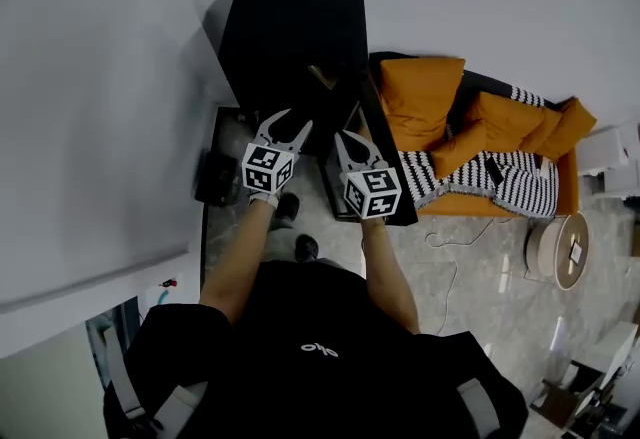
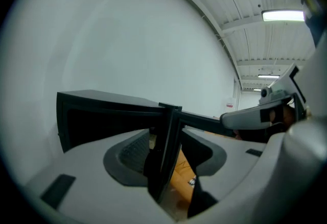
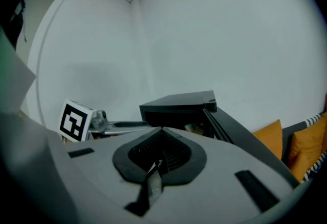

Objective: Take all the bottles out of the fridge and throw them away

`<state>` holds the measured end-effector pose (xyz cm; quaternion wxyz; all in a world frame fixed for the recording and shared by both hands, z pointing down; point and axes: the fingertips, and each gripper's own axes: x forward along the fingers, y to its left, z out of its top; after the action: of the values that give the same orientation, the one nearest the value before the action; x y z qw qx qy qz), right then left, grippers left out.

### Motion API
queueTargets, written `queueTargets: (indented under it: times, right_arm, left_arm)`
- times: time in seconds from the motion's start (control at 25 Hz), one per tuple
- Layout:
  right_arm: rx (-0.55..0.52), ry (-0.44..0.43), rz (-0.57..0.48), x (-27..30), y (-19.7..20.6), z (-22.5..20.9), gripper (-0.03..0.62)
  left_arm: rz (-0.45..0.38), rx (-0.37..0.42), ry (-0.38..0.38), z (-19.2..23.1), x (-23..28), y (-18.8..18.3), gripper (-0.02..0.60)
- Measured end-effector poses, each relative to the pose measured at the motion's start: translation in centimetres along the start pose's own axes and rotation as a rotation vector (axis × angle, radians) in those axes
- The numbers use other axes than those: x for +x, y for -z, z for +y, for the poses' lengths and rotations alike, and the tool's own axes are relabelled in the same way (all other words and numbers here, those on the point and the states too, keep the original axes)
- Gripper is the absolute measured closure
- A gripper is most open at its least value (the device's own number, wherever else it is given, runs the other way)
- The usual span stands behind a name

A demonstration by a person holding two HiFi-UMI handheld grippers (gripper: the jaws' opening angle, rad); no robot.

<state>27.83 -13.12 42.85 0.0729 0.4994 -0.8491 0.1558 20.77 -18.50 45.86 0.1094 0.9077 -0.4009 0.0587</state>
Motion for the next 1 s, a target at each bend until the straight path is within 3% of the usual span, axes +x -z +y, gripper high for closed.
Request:
queueTargets:
  times: [0.24,0.48,0.64,1.0]
  right_arm:
    - [-0.003,0.031,0.022,1.4,-0.3,-1.7,0.585]
    - [-0.002,0.037,0.053,3.0,0.2,-2.3,0.585]
    - [0.016,0.047,0.058,3.9,0.8,-3.0,0.585]
    - [0.040,0.119,0.076,5.5,2.9,-4.2,0.585]
  left_arm:
    - [0.054,0.034,-0.010,2.3,5.5,2.2,0.209]
    - [0.076,0.091,0.002,4.1,10.7,3.8,0.062]
    - [0.084,0.109,0.007,5.5,14.0,4.4,0.029]
    - [0.103,0.142,0.021,7.6,17.8,6.0,0.029]
